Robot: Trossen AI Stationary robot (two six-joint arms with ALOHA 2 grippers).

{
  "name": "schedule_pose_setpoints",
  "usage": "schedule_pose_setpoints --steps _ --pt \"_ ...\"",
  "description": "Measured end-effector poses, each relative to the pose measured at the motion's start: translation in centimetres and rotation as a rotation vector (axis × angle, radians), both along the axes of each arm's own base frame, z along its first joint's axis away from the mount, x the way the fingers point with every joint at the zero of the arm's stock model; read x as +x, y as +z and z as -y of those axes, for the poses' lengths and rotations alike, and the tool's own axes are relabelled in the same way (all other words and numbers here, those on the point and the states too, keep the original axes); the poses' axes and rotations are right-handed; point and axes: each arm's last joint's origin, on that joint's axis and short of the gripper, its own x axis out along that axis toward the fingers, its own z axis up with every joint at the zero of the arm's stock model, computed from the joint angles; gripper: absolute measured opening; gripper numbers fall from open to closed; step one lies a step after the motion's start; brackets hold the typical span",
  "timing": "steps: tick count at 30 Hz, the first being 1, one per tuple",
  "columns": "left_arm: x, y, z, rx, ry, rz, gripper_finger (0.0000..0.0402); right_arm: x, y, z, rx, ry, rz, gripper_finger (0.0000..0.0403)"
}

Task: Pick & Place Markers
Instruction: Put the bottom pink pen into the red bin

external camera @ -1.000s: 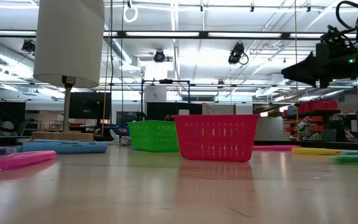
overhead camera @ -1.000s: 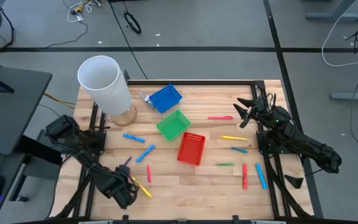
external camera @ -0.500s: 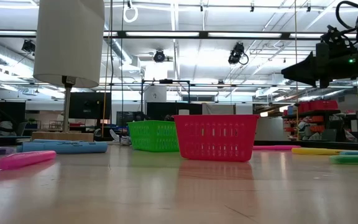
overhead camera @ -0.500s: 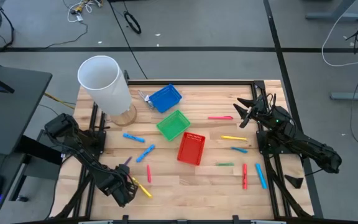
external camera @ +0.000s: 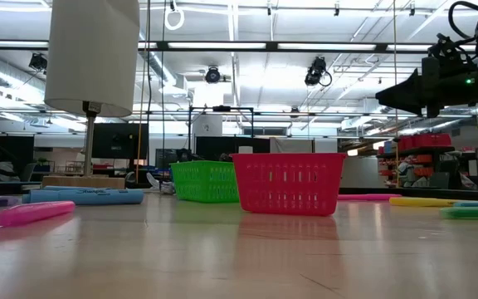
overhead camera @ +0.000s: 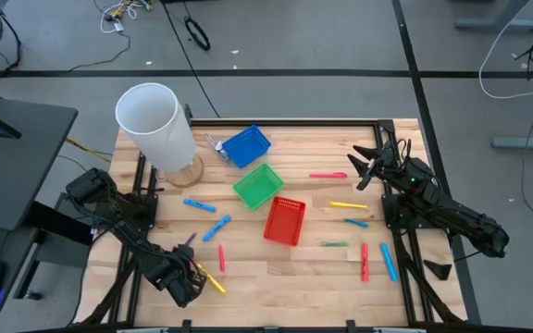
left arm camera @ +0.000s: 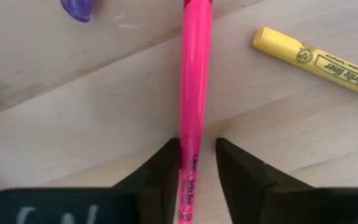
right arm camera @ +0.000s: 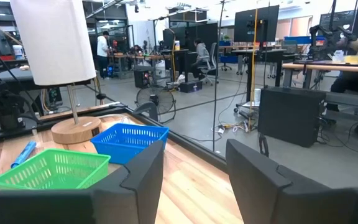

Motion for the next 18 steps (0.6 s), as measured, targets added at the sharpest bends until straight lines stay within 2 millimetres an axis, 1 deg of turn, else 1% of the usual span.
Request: schedule_pose_setpoints --steps 5,10,16,18 --pt "0.08 -0.02 0.08 -0.007 0.003 0.009 0.0064 0.00 0.00 0.00 0.000 0.000 0.000 0.0176" --pt "0.09 -0.04 0.09 -0.008 0.006 0.010 0.0043 0.00 0.00 0.00 0.000 0.000 0.000 0.0176" --pt "0.06 0.02 0.08 -0.010 0.008 0.010 0.0041 0.00 0.00 0.00 0.000 0.000 0.000 0.0176" --pt "0.03 0.32 0.04 -0.020 0.018 0.016 0.0041 0.00 0.00 0.00 0.000 0.000 0.000 0.0176"
